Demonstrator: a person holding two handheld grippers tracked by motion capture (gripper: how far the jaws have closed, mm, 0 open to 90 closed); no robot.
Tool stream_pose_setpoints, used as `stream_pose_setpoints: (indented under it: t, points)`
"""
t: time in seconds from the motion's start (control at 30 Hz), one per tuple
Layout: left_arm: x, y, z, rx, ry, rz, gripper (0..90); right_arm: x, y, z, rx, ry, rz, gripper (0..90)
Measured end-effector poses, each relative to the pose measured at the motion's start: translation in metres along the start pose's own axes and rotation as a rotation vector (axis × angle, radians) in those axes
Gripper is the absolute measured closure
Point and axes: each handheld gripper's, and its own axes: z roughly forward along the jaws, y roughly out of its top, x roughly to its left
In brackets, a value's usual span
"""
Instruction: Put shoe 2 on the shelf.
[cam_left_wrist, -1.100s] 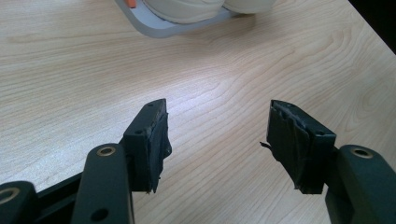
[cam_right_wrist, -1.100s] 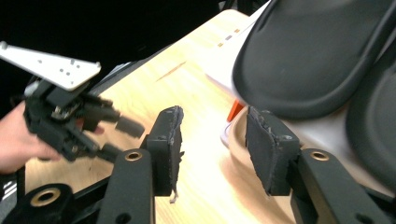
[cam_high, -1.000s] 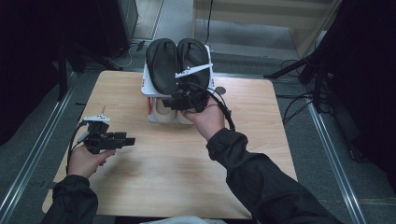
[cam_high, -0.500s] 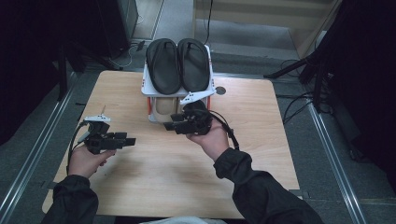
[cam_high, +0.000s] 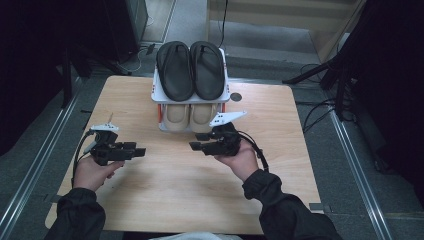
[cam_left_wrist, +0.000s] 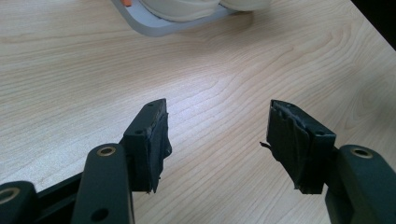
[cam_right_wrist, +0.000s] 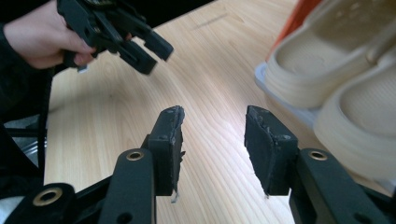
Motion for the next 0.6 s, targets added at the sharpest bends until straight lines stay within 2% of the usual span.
stream_pose_setpoints:
  t: [0.33, 0.5, 0.6]
  points:
    - [-0.001, 0.0, 0.001, 0.001, -0.006, 0.0, 39.2, -0.012, -0.026, -0.016, 0.012, -0.034, 0.009, 55.4]
    - [-0.002, 0.0, 0.002, 0.002, -0.005, 0.003, 39.0, -0.016, -0.041, -0.02, 0.007, -0.049, 0.027, 55.4]
    - [-0.003, 0.0, 0.003, 0.003, -0.011, 0.006, 38.8, -0.019, -0.05, -0.022, 0.005, -0.068, 0.02, 55.0]
